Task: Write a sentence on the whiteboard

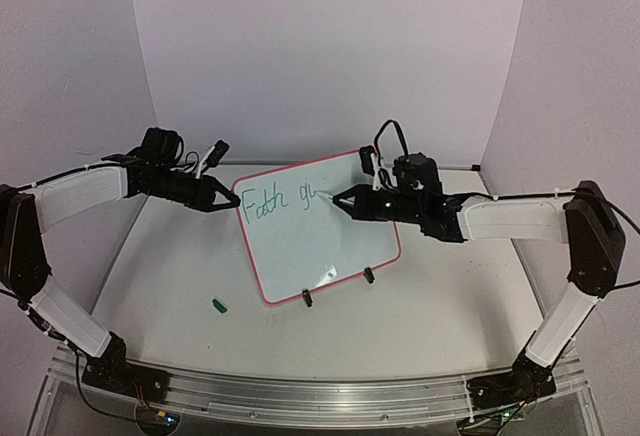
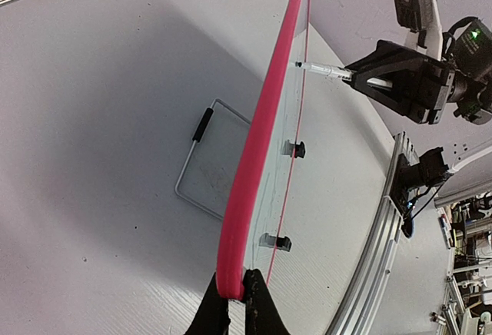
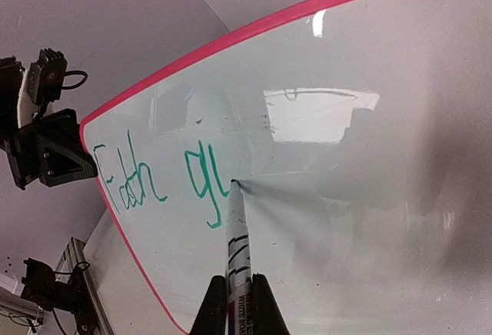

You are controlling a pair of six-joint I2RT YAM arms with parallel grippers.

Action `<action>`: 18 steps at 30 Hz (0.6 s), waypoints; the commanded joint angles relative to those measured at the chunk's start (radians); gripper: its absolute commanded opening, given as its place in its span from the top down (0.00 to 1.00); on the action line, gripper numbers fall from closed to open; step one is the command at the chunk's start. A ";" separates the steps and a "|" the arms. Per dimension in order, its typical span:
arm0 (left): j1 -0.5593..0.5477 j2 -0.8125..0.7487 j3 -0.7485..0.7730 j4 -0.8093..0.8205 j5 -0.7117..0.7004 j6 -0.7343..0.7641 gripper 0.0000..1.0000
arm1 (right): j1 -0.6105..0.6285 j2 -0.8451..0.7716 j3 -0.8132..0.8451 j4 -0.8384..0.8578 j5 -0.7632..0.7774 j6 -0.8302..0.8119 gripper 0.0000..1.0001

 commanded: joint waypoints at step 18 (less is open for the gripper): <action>-0.047 0.042 -0.002 -0.084 -0.046 0.088 1.00 | -0.018 0.018 0.061 -0.022 0.010 -0.029 1.00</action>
